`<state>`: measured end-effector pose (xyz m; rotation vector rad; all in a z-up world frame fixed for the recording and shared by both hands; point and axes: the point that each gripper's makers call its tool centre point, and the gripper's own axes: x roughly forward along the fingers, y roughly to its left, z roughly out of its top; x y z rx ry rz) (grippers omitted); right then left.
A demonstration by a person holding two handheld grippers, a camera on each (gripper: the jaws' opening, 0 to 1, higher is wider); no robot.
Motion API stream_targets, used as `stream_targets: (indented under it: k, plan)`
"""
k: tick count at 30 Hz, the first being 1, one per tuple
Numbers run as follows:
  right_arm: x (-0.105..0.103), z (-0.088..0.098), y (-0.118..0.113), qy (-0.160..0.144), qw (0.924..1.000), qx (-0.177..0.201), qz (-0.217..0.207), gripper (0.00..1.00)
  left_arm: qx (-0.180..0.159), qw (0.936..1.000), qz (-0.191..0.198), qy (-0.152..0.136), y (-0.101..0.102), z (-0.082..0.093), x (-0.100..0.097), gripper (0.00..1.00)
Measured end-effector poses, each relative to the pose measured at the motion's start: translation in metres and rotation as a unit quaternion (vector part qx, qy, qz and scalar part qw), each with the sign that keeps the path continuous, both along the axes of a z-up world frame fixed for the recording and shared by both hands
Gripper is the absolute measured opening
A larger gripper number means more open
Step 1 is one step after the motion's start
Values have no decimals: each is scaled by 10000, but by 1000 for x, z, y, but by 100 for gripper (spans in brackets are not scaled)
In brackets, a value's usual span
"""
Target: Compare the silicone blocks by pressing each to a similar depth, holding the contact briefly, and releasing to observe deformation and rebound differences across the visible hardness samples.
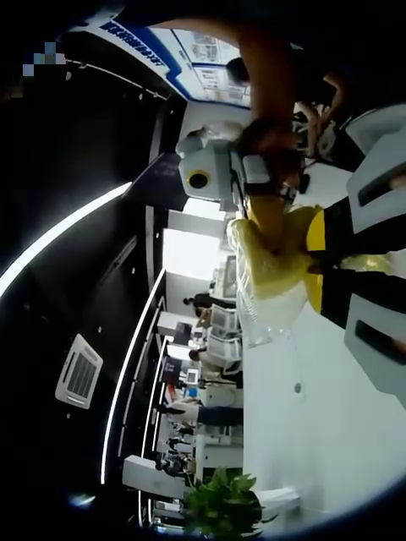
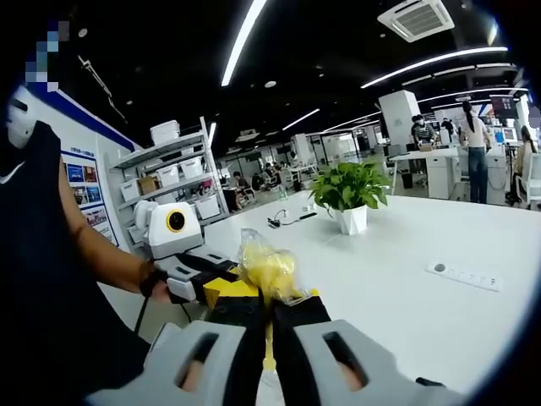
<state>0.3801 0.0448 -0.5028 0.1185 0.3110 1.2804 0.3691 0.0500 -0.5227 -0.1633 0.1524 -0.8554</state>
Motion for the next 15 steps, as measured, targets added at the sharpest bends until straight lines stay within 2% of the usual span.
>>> stream_targets:
  k: [10, 15]
  plan:
    - [-3, 4, -4, 11, 10000, 76, 26, 0, 54, 10000, -35, -31, -4, 4, -4, 2]
    - [-6, 8, -2, -110, 9998, 140, 33, 0, -147, 9999, 43, 78, 0, 8, -5, 1]
